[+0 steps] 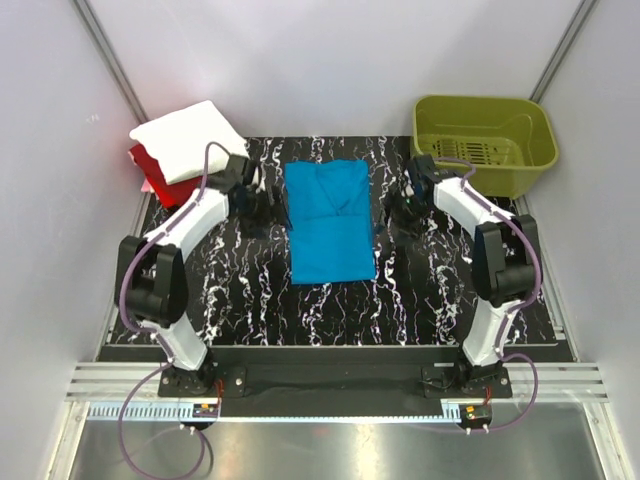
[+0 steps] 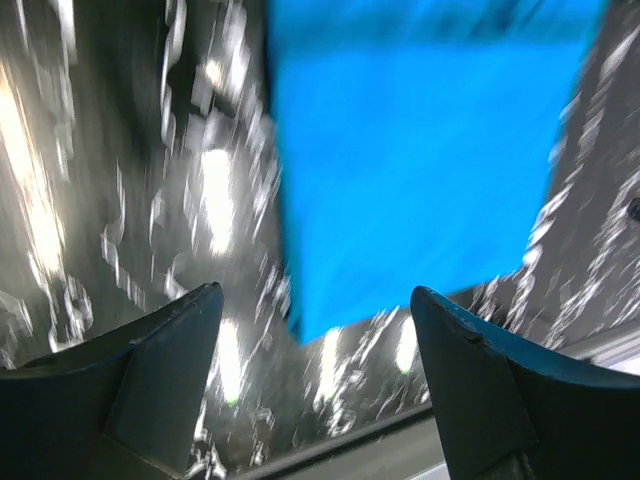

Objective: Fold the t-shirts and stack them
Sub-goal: Fold the tshirt

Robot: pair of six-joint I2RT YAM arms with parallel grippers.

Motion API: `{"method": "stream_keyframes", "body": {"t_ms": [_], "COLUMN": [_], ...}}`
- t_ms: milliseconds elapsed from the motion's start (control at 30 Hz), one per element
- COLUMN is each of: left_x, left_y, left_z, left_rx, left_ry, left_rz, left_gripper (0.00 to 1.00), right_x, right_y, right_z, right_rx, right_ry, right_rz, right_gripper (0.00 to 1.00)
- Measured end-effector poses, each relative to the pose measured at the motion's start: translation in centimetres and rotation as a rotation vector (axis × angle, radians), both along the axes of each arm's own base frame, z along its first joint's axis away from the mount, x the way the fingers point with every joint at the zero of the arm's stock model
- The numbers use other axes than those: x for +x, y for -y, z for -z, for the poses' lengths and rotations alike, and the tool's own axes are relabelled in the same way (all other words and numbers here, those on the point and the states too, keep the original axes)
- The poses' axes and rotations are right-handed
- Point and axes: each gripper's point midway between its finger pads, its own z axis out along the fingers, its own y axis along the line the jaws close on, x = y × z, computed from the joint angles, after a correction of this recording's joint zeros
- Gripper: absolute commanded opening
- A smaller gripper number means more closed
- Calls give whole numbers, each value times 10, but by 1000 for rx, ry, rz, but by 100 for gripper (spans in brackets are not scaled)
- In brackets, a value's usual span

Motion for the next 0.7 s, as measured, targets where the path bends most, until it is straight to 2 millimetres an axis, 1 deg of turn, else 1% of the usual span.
{"method": "stream_keyframes", "body": {"t_ms": [67,133,200,233,300,367,467,567,700], "left_x": [-34,-65,-85,-93,-102,-108,-113,-117,-121], "left_y": [-6,-8,-8,-7,-4,-1,4,5,6], "left_z": [17,32,42,47,53,59,68,77,83], "left_rx": [-1,-9,-28,-37,-55,-72,-93,-104,-120], "left_ry": [-41,-67,-70,-71,-63,-55,-48,-50,-41], "left_rz": [-6,-6,-9,-10,-8,-7,-9,-19,-32], "left_gripper": [81,81,81,81,80,80,80,80,79], "right_x": [-29,-52,-70,-76,-82,-81,-76,-73,-73], "right_y": [3,5,5,4,-1,-8,-17,-19,-24], "right_z": [19,35,47,51,55,55,55,64,67], "right_rx": [8,23,40,47,59,74,93,97,122], "right_ry": [-55,-95,-132,-144,-147,-130,-99,-101,-115], "right_rz": [-20,-37,-50,-58,-75,-96,-120,-126,-131], "right_gripper": [67,67,66,66,65,64,59,52,49]}}
